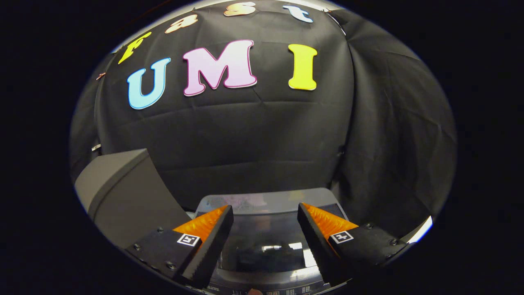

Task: Put the clothes into the washing machine and then close the washing machine lid.

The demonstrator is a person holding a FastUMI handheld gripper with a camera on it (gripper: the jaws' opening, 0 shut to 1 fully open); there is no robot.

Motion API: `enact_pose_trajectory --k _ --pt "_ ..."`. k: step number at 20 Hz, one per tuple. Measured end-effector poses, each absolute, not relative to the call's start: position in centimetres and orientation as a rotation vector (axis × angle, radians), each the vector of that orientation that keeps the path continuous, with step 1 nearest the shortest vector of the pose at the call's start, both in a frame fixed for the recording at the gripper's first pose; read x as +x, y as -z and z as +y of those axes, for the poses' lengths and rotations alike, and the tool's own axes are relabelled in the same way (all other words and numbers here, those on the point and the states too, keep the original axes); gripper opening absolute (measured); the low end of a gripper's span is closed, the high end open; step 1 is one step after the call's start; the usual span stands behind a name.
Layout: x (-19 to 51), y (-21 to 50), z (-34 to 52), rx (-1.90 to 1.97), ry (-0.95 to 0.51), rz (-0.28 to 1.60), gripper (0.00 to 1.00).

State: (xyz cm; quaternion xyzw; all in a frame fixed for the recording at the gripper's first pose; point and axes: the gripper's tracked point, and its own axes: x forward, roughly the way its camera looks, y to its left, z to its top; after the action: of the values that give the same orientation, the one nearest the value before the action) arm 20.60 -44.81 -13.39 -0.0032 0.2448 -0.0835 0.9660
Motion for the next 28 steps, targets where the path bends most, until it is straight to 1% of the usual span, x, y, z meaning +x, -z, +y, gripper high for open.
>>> enact_pose_trajectory --k 9,13,16,19,25,28 --pt "18.7 17.5 -45.6 -0.003 0.195 0.603 0.99" --pt "18.4 17.1 -44.7 -0.022 0.169 0.606 0.99" --pt "18.5 15.2 -44.0 -0.035 0.154 0.558 0.99" --pt "18.8 11.7 -43.3 -0.041 0.142 0.481 0.99" --pt "20.8 1.0 -41.7 -0.011 0.138 0.265 0.99" --pt "20.1 -3.9 -41.2 -0.039 0.131 0.189 0.99"
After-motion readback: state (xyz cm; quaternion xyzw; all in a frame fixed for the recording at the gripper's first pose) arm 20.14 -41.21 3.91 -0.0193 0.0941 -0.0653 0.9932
